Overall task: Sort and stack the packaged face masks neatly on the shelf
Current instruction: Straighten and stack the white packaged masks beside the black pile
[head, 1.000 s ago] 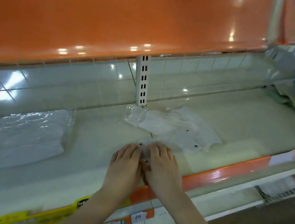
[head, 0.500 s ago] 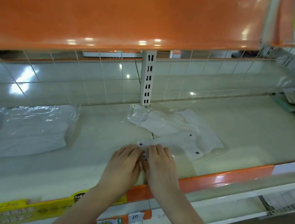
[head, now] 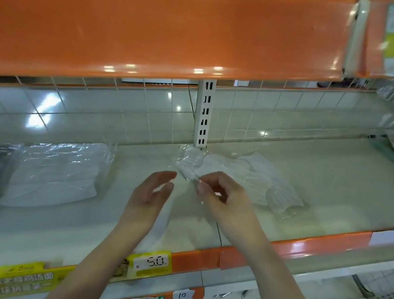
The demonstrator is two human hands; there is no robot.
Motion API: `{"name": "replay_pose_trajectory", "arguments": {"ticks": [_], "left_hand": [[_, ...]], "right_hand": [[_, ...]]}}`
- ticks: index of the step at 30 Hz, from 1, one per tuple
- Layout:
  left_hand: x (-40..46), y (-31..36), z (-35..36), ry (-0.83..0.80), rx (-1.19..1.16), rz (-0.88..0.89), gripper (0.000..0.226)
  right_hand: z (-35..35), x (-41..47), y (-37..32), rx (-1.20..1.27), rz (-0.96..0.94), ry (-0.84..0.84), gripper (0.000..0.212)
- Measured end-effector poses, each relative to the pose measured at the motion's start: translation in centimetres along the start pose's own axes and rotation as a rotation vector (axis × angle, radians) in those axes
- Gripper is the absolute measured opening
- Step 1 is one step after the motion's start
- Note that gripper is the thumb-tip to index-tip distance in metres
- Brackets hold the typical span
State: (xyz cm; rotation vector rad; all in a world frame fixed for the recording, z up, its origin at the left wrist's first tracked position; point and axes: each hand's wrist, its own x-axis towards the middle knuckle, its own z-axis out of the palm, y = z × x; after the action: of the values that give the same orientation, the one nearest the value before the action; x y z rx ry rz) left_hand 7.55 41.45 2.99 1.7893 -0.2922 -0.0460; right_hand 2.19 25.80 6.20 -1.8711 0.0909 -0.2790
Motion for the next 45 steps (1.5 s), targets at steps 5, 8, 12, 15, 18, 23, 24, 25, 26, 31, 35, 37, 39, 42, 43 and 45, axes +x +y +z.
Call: {"name": "replay_pose_trajectory", "arguments": {"ticks": [5,8,12,15,18,23,24,25,26,31,35,37,39,42,43,45], "left_hand": [[1.0,1.1,-1.2,-0.084,0.035,-0.045,0.034],[1.0,2.1,-1.5,-0.078,0.018,-0.018,0.019],[0.6,2.4,-2.3,0.031,0.107,0.039,0.025],[0.2,2.2,-3.2,0.081,0.094,0.007,0.034],[-0.3,1.8,-3.9,0.124,0.01,-0.037,0.034],[-0.8,1.1,-5.5,0.196,-0.048,-0.066,0.03],[-0.8,0.8,-6.1,0.208,-0.061,-0.076,0.029],[-0.9,0.4,-6.8,0.21,-0.078,-0.083,0.028],[-0.9,0.0,-7.6,0.21,-0.088,-0.089,0.027],[-0.6,-1.0,-11.9,0.201,0.078,-0.076,0.027],[0.2,-2.2,-16.9,0.001,0.291,-0.118,0.031],[0.4,-2.4,-19.1,-0.089,0.382,-0.107,0.022],[0.5,-2.4,-21.3,-0.163,0.423,-0.092,0.014],[0.7,-2.4,-24.6,-0.171,0.437,-0.061,0.013],[0.9,-2.5,-25.7,-0.16,0.435,-0.063,0.013],[1.0,-3.1,-28.1,-0.195,0.411,-0.116,0.013]], "right_hand": [[-0.9,0.8,-1.5,0.542,0.04,-0.101,0.012],[-0.6,1.2,-1.0,0.832,0.14,-0.086,0.041],[-0.1,1.5,-0.2,0.969,0.246,-0.045,0.049],[0.7,1.3,0.3,0.916,0.248,-0.081,0.048],[2.3,0.8,0.7,0.701,0.237,-0.147,0.03],[6.1,0.6,0.7,0.258,0.225,-0.228,0.011],[6.7,0.6,0.4,0.257,0.225,-0.221,0.013],[7.2,0.6,0.2,0.281,0.23,-0.217,0.015],[7.7,0.6,-0.1,0.3,0.238,-0.22,0.016],[10.9,1.2,-0.5,-0.113,0.02,0.032,0.023],[13.9,1.1,-2.0,-0.352,-0.335,0.198,0.044],[15.8,0.9,-2.7,-0.347,-0.38,0.177,0.046],[17.8,0.9,-3.5,-0.384,-0.429,0.17,0.042],[20.6,0.5,-4.5,-0.56,-0.664,-0.006,0.044],[21.6,0.1,-4.8,-0.609,-0.724,-0.114,0.049],[23.8,-0.7,-4.8,-0.707,-0.753,-0.268,0.055]]}}
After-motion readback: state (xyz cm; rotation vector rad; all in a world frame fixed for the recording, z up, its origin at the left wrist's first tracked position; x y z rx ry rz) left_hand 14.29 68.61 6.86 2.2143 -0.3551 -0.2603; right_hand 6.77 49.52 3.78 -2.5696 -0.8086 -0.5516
